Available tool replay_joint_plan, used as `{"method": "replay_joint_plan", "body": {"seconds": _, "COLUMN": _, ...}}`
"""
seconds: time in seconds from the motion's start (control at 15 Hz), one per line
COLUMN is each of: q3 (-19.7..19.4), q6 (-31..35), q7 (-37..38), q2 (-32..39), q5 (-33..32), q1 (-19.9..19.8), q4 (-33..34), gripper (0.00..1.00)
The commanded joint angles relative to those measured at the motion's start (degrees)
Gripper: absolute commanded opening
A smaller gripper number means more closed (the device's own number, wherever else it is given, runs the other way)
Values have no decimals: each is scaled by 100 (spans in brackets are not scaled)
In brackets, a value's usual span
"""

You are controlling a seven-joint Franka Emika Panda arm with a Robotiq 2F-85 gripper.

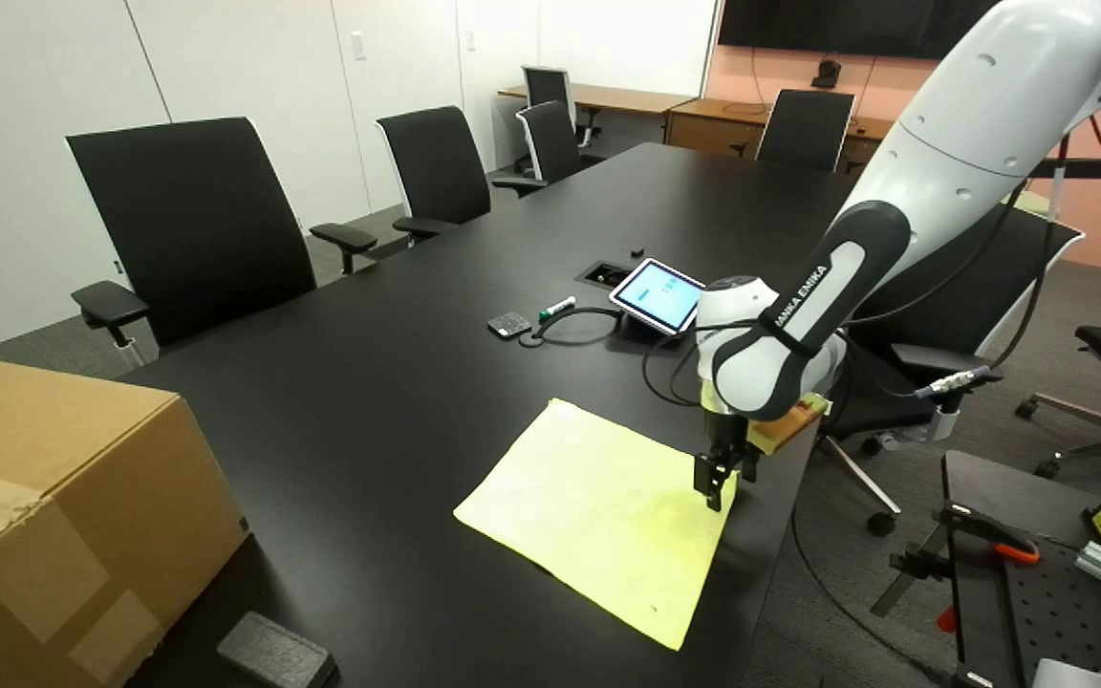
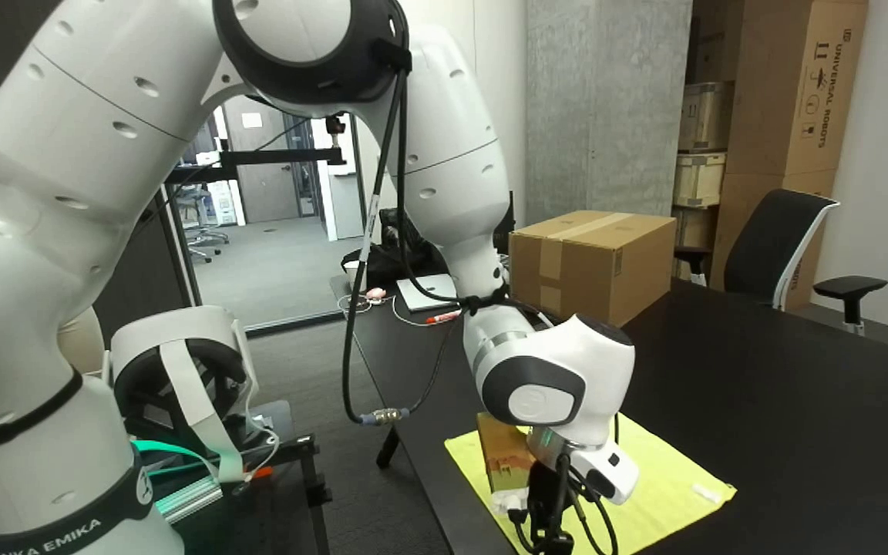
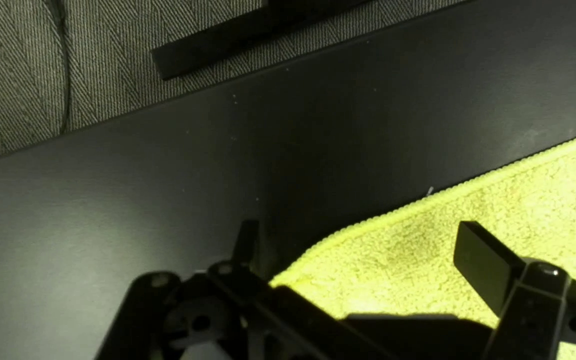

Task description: Fold the towel in half

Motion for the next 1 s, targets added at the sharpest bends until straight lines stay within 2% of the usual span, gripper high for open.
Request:
{"method": "replay_joint_plan", "body": {"seconds": 0.0, "q3": 11, "q6": 178, "q7": 86, "q2": 51, "q5": 254, "q1": -185, "q4": 41, "gripper": 100}}
{"method": "replay_joint_plan", "body": {"seconds": 0.4, "q3": 2, "q6": 313, "q7": 161, "q2": 87, "q5": 514, "q1": -374, "q4": 120, "gripper": 100}}
{"method": "replay_joint_plan", "body": {"seconds": 0.93, "q3": -336, "q6": 129, "q7": 687, "q2": 274, "q5": 212, "q1": 80, "q4": 663, "gripper": 100}}
